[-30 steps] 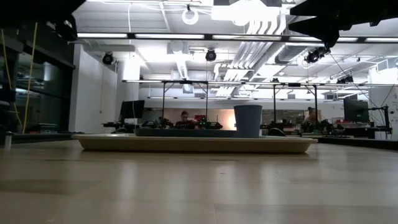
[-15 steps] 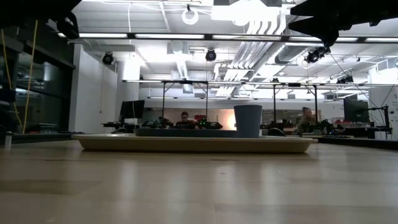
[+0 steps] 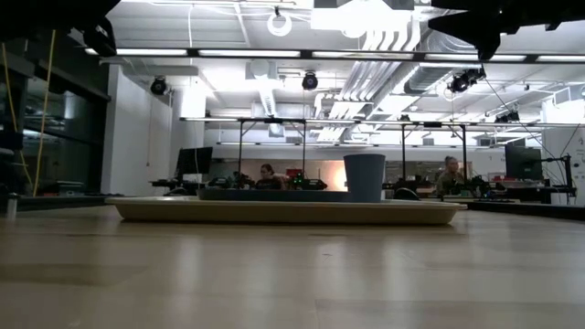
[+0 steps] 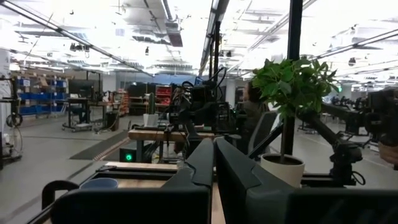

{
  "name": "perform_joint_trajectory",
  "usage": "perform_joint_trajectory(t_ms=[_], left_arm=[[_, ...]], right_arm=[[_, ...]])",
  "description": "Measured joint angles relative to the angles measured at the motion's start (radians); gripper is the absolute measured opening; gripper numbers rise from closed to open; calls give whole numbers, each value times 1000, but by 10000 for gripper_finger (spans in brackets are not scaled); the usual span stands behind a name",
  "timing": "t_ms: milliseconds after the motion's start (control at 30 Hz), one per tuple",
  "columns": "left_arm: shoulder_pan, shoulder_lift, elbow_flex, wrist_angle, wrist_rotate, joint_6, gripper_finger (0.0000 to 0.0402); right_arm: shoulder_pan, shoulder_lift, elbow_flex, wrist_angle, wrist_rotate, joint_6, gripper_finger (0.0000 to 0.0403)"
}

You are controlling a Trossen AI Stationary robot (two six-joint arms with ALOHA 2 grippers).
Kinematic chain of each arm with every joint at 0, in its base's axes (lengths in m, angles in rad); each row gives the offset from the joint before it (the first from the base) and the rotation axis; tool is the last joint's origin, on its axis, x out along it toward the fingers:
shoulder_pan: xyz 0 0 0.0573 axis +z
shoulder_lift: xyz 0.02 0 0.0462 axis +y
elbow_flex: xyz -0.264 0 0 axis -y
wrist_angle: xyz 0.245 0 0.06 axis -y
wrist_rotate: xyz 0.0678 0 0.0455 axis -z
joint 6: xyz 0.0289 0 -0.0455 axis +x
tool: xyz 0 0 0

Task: Pick and place plate/cup/fork/spoon on tray
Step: Return to Home Position

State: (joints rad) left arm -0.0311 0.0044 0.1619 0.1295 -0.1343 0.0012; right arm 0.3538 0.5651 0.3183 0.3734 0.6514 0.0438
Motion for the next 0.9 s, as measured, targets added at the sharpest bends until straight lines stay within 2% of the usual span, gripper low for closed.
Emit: perform_joint_trajectory(t_ms=[133,333,900], left_arm=[[-1,0,0,-1,0,-10,0],[-1,0,0,-14,0,-16,0],[-1,0,0,-55,-5,-54,1]], right_arm=[[0,-20,0,-44,-10,-23,144],[0,-25,0,-78,-9,-18,17],[0,-51,0,-131,4,0,0]])
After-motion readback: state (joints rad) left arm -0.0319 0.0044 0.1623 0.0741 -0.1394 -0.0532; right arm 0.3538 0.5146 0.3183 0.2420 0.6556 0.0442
